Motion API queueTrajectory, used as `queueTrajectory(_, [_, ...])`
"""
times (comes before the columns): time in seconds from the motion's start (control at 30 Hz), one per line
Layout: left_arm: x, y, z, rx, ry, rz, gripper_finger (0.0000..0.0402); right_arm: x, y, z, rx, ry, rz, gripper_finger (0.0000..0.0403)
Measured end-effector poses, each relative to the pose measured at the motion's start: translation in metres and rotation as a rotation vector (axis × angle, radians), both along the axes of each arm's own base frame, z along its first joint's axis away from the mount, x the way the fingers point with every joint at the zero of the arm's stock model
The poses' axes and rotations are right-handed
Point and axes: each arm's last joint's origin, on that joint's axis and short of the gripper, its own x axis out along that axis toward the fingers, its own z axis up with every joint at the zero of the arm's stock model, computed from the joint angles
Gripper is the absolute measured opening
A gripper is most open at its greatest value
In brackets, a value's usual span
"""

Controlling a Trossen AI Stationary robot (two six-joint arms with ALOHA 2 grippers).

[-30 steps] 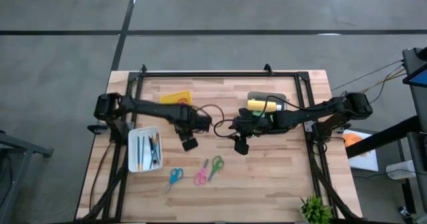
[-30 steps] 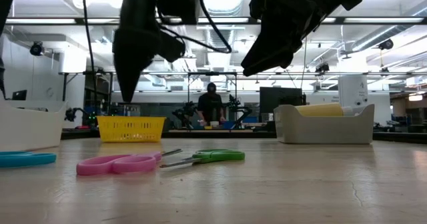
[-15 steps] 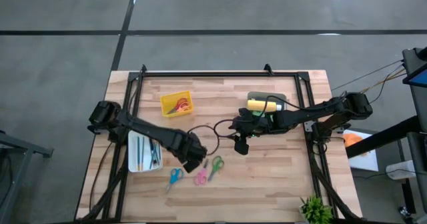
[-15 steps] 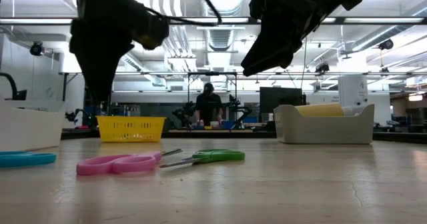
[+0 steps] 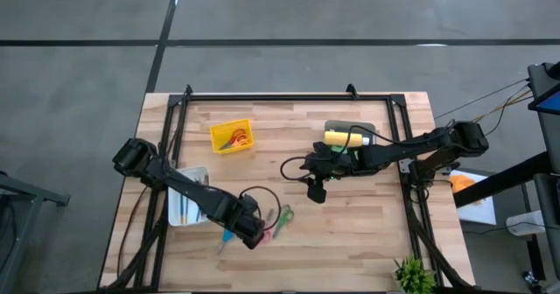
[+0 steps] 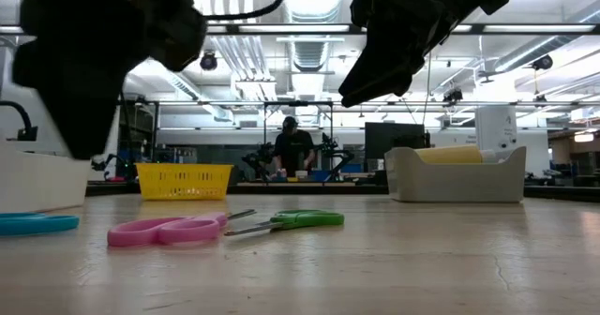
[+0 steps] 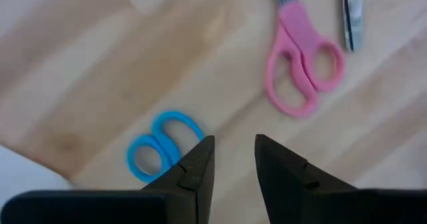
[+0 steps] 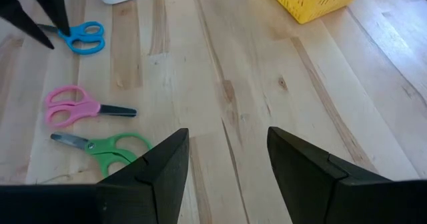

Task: Pick & Place Paint Supplies
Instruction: Put the blue scissors into the yellow bin

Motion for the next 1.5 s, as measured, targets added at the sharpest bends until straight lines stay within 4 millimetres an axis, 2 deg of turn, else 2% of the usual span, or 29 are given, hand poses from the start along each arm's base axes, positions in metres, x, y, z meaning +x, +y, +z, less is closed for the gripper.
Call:
queueTrajectory(0.2, [-0.009, -0.008, -0.017, -0.074, 0.015, 0.025, 0.0111, 0.000, 0.000, 0.000, 0.000, 0.000, 0.000, 0.0201])
queueTrajectory(0.53, [-0.018, -0.005, -0.039, -0.103, 0.019, 0.021, 0.0111, 0.000, 0.000, 0.000, 0.000, 0.000, 0.000, 0.0201])
queueTrajectory(0.8, [-0.022, 0.005, -0.049, -0.090, 0.043, 0.041, 0.0111, 0.000, 0.000, 0.000, 0.000, 0.000, 0.000, 0.0201])
queueTrajectory(1.1, [-0.022, 0.006, -0.050, -0.093, 0.041, 0.036, 0.0109, 0.000, 0.000, 0.000, 0.000, 0.000, 0.000, 0.0201])
queueTrajectory(1.27, [-0.022, 0.006, -0.050, -0.091, 0.042, 0.036, 0.0088, 0.000, 0.000, 0.000, 0.000, 0.000, 0.000, 0.0201])
queueTrajectory(1.5, [-0.023, 0.007, -0.051, -0.085, 0.049, 0.037, 0.0026, 0.000, 0.000, 0.000, 0.000, 0.000, 0.000, 0.0201])
